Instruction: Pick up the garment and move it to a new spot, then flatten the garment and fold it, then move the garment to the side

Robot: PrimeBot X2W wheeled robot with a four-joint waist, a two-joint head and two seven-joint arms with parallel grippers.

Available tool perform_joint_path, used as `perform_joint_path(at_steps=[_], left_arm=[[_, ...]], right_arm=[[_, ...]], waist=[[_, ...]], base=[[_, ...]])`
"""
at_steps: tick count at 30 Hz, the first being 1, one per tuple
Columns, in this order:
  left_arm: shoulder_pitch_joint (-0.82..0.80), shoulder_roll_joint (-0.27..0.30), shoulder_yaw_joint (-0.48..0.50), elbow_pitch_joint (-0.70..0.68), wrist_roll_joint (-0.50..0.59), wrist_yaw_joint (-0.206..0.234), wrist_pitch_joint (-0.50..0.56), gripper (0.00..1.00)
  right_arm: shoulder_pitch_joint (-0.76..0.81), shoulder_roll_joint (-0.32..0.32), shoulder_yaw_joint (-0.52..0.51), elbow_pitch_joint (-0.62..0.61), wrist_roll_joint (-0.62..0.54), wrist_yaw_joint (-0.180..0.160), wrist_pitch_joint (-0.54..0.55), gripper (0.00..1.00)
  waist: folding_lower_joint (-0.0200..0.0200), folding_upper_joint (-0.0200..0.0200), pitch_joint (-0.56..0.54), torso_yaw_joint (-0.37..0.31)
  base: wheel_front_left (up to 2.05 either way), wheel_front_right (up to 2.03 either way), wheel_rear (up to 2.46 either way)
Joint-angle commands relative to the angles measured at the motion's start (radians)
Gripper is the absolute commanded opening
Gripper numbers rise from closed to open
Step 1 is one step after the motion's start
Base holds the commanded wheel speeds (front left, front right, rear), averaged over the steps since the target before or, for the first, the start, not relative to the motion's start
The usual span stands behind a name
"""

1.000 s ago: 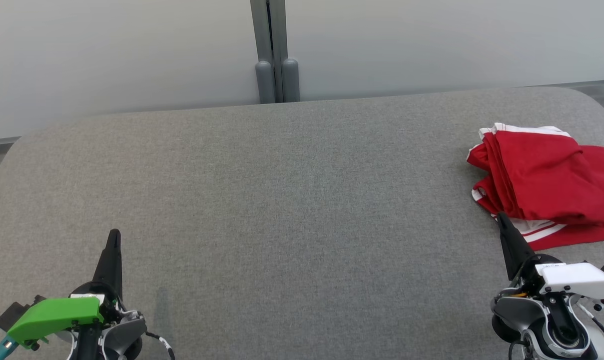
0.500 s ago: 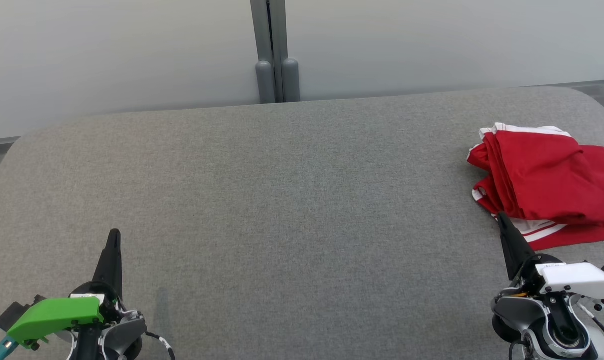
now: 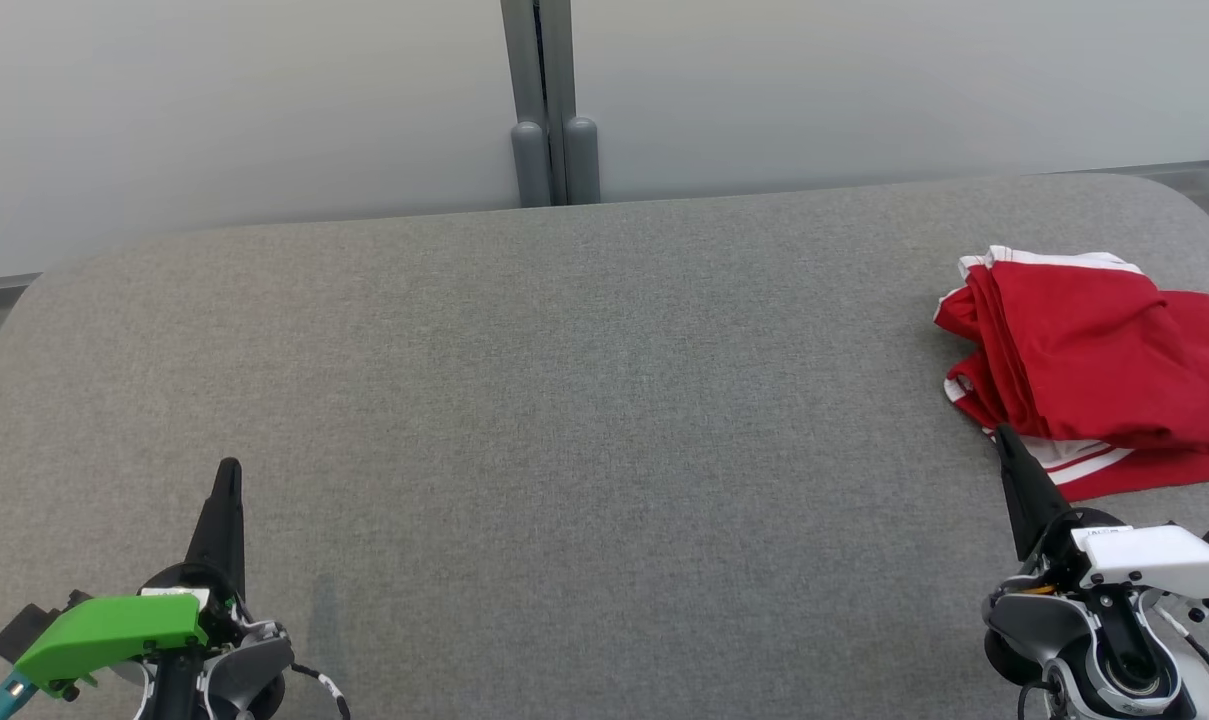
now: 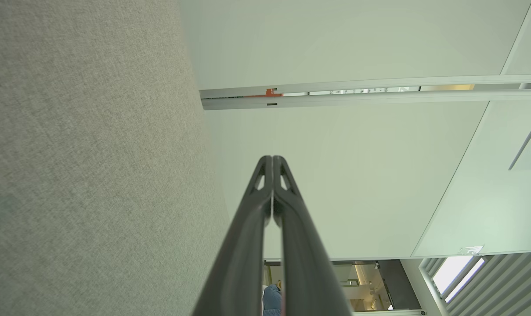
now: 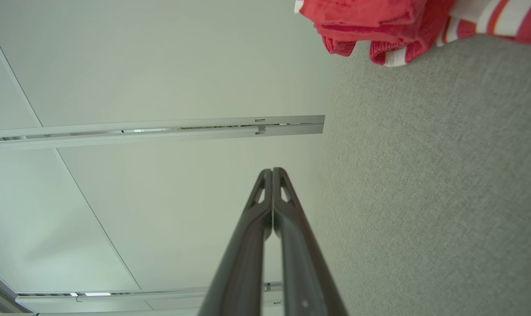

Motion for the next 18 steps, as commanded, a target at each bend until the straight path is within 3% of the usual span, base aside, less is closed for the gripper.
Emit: perform_joint_path(at_steps=[1, 18], left_arm=[[-0.011, 0.002, 0.002, -0.001, -0.001, -0.005, 0.003, 0.00], [-0.011, 0.002, 0.002, -0.001, -0.001, -0.005, 0.003, 0.00]], right_arm=[[0.008, -0.001, -0.001, -0.005, 0.007, 0.000, 0.002, 0.00], [0.008, -0.001, -0.001, -0.005, 0.007, 0.000, 0.002, 0.00]], waist=[[0.0000, 0.0000, 0.000, 0.000], [0.0000, 0.0000, 0.000, 0.000]], base=[[0.00, 0.00, 0.00], [0.00, 0.00, 0.00]])
